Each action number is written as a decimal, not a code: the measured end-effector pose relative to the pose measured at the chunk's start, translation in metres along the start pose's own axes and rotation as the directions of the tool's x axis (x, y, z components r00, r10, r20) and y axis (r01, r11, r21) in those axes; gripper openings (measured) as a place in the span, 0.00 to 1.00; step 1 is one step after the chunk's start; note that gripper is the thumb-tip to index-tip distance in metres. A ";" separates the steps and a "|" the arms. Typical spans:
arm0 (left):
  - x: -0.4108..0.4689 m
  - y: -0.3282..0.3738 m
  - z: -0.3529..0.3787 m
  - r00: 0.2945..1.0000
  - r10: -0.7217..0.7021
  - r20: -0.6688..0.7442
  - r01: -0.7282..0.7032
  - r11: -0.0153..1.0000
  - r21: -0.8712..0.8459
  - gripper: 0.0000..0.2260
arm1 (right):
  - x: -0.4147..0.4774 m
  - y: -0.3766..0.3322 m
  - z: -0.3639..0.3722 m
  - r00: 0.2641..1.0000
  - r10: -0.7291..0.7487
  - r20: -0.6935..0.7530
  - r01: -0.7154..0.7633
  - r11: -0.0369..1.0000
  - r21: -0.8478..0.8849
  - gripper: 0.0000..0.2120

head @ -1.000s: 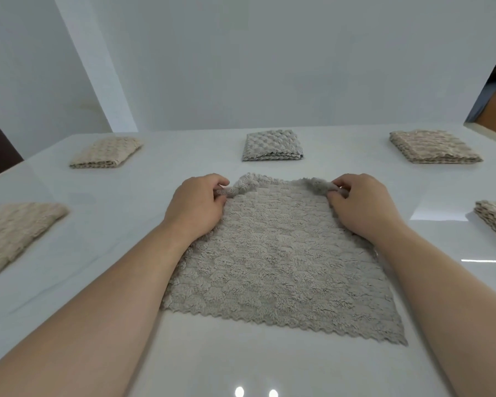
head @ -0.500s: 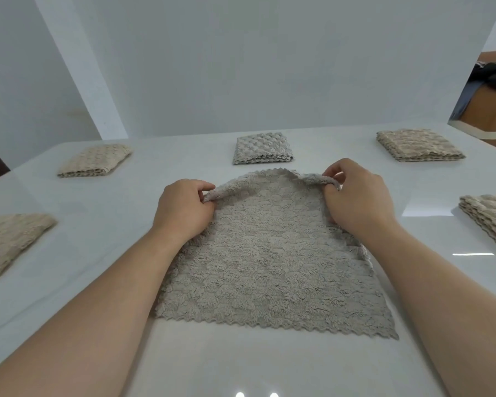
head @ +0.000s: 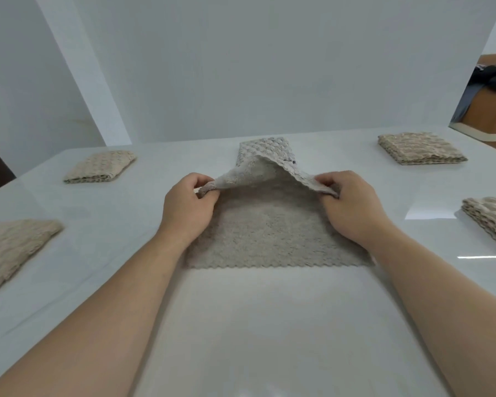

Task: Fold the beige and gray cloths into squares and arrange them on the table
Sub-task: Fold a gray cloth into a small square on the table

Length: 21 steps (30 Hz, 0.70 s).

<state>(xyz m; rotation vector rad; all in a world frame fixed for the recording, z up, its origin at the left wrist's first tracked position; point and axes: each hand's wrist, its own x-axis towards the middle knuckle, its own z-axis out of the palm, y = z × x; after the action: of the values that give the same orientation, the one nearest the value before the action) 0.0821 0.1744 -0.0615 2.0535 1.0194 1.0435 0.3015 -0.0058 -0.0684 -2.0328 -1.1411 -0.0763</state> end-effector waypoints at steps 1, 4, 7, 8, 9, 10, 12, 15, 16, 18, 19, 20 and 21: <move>0.000 0.000 0.000 1.000 0.007 -0.001 -0.007 1.000 -0.007 0.04 | 0.000 0.000 0.001 1.000 -0.006 0.002 0.006 1.000 0.007 0.15; 0.000 -0.003 0.000 0.999 0.030 0.020 -0.029 0.999 -0.042 0.08 | 0.001 -0.001 0.000 1.000 -0.013 -0.005 0.014 0.999 0.036 0.10; 0.001 -0.005 0.000 0.998 0.063 0.015 -0.062 0.996 -0.060 0.17 | 0.001 -0.003 -0.002 1.000 -0.008 -0.008 0.009 0.997 0.072 0.10; 0.001 -0.005 0.000 0.997 0.078 0.016 -0.077 0.995 -0.060 0.19 | 0.001 -0.004 -0.002 1.000 -0.011 -0.004 0.011 0.997 0.077 0.10; 0.001 -0.005 0.000 0.996 0.092 0.024 -0.090 0.994 -0.056 0.22 | 0.001 -0.004 -0.001 1.000 -0.016 0.002 0.016 0.997 0.081 0.11; 0.001 -0.006 -0.001 0.994 0.106 0.039 -0.104 0.993 -0.049 0.24 | 0.000 -0.004 0.000 1.000 -0.023 0.007 0.022 0.996 0.085 0.11; 0.001 -0.007 -0.002 0.988 0.145 0.060 -0.146 0.989 0.010 0.26 | 0.000 -0.004 0.001 1.000 -0.029 -0.003 0.029 0.994 0.103 0.11; 0.000 -0.005 -0.003 0.978 0.204 0.049 -0.208 0.973 0.100 0.20 | 0.000 -0.004 0.000 0.998 -0.039 -0.046 0.045 0.991 0.128 0.10; -0.001 -0.004 -0.003 0.977 0.209 0.052 -0.213 0.972 0.094 0.19 | 0.000 -0.004 -0.001 0.998 -0.043 -0.052 0.049 0.990 0.133 0.10; -0.002 -0.002 -0.003 0.976 0.209 0.068 -0.214 0.973 0.081 0.16 | 0.000 -0.003 -0.002 0.998 -0.045 -0.046 0.051 0.988 0.146 0.11; -0.002 -0.001 -0.003 0.975 0.207 0.081 -0.213 0.974 0.073 0.14 | -0.001 -0.003 -0.002 0.998 -0.046 -0.043 0.052 0.988 0.148 0.11; -0.003 0.000 -0.002 0.974 0.203 0.097 -0.209 0.976 0.065 0.12 | -0.001 -0.003 -0.002 0.998 -0.049 -0.039 0.054 0.988 0.146 0.12; -0.003 0.001 -0.002 0.973 0.203 0.109 -0.211 0.975 0.064 0.10 | -0.001 -0.003 -0.001 0.998 -0.054 -0.035 0.059 0.988 0.141 0.13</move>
<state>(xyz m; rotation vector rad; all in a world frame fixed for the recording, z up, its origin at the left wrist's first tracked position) 0.0791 0.1716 -0.0612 2.2888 0.8170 1.0037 0.2995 -0.0064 -0.0661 -1.8682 -1.1520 -0.0537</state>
